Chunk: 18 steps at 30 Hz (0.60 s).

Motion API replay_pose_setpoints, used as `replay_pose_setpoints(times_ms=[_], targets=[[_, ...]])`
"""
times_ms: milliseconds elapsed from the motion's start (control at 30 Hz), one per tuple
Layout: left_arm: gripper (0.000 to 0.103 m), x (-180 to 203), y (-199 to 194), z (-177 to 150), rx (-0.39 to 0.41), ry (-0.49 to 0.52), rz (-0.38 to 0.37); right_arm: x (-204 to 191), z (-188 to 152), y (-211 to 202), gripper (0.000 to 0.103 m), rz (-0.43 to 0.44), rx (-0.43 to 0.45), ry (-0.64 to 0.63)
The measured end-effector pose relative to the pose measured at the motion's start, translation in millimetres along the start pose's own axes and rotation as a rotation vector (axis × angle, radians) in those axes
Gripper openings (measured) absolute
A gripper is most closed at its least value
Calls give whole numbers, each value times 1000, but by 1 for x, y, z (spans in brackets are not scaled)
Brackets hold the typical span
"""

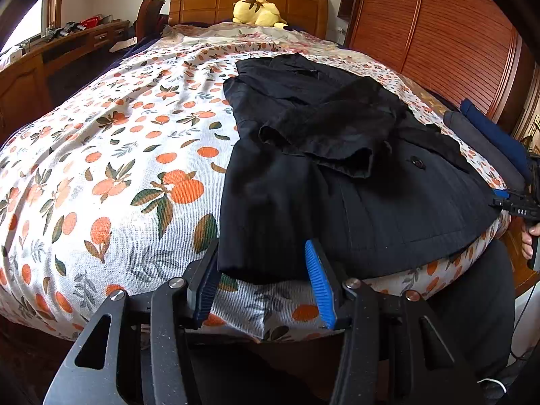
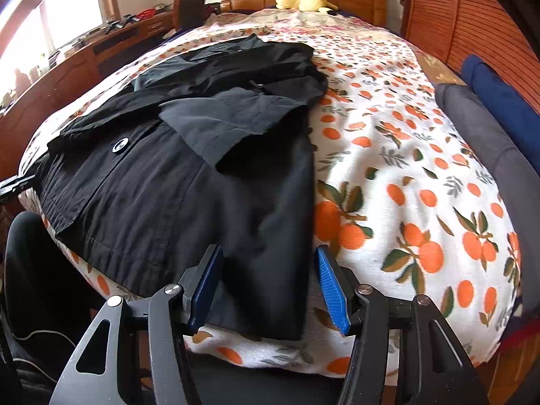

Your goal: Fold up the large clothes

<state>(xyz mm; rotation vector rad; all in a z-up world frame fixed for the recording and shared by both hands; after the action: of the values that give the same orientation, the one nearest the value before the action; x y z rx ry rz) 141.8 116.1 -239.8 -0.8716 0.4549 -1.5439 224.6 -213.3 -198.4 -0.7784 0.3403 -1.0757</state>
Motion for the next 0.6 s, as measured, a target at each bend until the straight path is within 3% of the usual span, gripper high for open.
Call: replay_pose_setpoints(times_ms=[200, 267, 333, 400, 600], targets=[[50, -1, 1, 2, 23, -15, -8, -4, -1, 6, 56, -33, -3, -62], [40, 0, 1, 5, 29, -15, -8, -4, -1, 6, 54, -32, -2, -61], [33, 4, 0, 6, 28, -9, -24, -4, 0, 5, 48, -35, 1, -61], [33, 6, 1, 7, 28, 1, -17, -7, 1, 3, 29, -28, -1, -69], [33, 6, 3, 6, 24, -2, -14, -17, 8, 1, 19, 9, 7, -102]])
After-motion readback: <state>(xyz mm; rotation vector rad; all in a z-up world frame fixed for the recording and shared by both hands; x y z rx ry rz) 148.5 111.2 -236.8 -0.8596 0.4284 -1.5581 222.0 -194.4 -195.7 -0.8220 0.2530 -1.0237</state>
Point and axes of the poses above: each gripper's, at about its wrist camera, not at the fingertips, and y roughly the way its jaws point, x to its right, z to its top, the point moved 10 cm from there along y, roughly the way its jaws point, and after that the axes turned 10 degrees about -y, right-handed, at the moved point
